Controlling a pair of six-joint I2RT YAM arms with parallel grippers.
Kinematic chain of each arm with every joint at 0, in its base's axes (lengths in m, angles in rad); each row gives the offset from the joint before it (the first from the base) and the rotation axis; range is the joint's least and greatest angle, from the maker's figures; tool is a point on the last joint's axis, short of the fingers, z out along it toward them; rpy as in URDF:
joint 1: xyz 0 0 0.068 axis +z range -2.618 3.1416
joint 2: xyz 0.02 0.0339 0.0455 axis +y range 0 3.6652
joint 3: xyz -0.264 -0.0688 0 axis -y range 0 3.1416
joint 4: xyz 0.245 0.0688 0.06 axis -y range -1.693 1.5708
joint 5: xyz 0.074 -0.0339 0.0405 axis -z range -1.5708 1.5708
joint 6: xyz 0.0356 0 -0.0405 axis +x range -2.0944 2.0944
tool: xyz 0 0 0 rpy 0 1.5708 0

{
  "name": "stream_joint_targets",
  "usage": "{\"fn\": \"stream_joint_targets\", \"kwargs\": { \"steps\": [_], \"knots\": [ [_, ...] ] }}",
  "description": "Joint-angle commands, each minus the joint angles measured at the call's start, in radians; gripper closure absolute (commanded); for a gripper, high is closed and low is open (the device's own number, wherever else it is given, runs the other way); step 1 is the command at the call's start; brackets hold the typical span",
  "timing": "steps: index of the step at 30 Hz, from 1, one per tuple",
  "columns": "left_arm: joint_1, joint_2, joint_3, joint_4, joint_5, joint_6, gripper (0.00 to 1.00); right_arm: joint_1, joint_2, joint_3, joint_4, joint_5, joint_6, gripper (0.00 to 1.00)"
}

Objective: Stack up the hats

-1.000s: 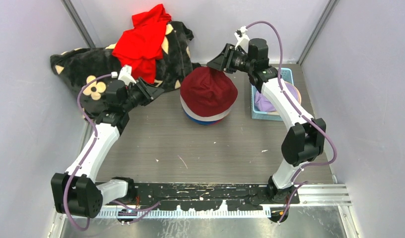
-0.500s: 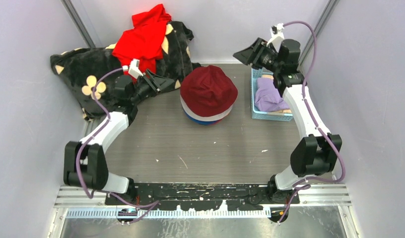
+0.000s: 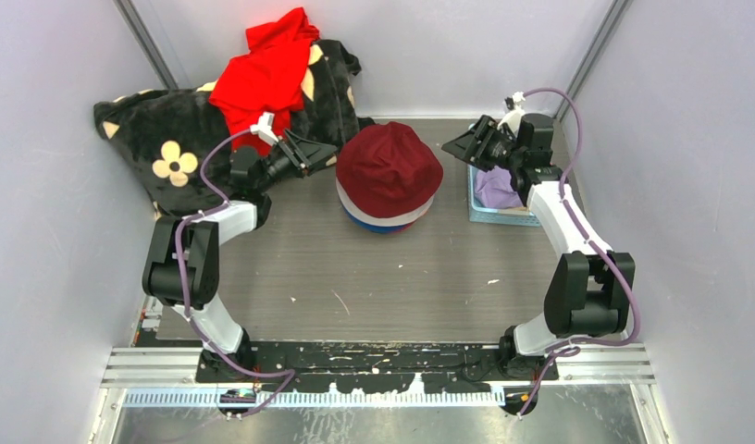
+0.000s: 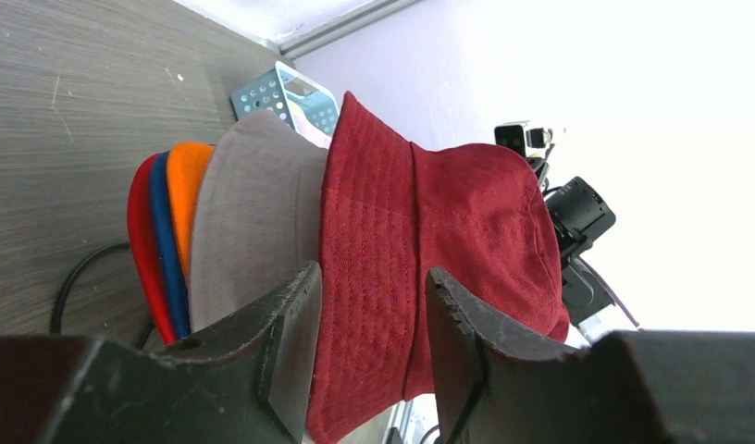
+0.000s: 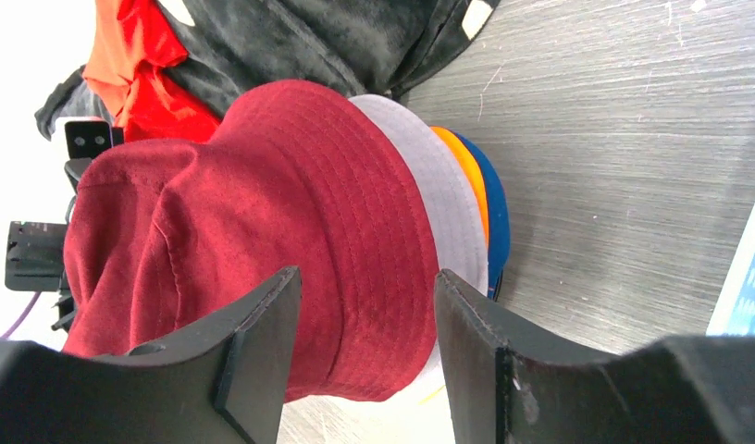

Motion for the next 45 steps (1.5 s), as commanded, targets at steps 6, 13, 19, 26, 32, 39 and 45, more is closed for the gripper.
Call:
{"fn": "stream_joint_targets", "kwargs": {
  "steps": [6,13,19,26,32,39,45],
  "knots": [
    [-0.005,0.049,0.034,0.086,0.063,-0.014,0.54,-0.006,-0.073,-0.047,0.081,-0.036,-0.015,0.40],
    [-0.013,0.068,0.048,0.073,0.075,-0.002,0.53,-0.007,-0.076,-0.056,0.080,-0.040,-0.019,0.40],
    [-0.038,0.087,0.071,0.077,0.095,-0.006,0.53,-0.019,-0.076,-0.065,0.074,-0.042,-0.021,0.40],
    [-0.050,0.109,0.086,0.118,0.109,-0.038,0.58,-0.041,-0.079,-0.072,0.071,-0.050,-0.022,0.40],
    [-0.049,0.105,0.077,0.119,0.095,-0.036,1.00,-0.053,-0.081,-0.108,0.085,-0.052,-0.018,0.40],
    [-0.039,0.105,0.041,0.119,0.032,-0.036,1.00,-0.056,-0.062,-0.194,0.199,-0.110,0.047,0.40],
    [-0.037,0.177,0.027,0.181,0.010,-0.074,1.00,-0.056,-0.022,-0.272,0.412,-0.195,0.173,0.39]
  ]
}}
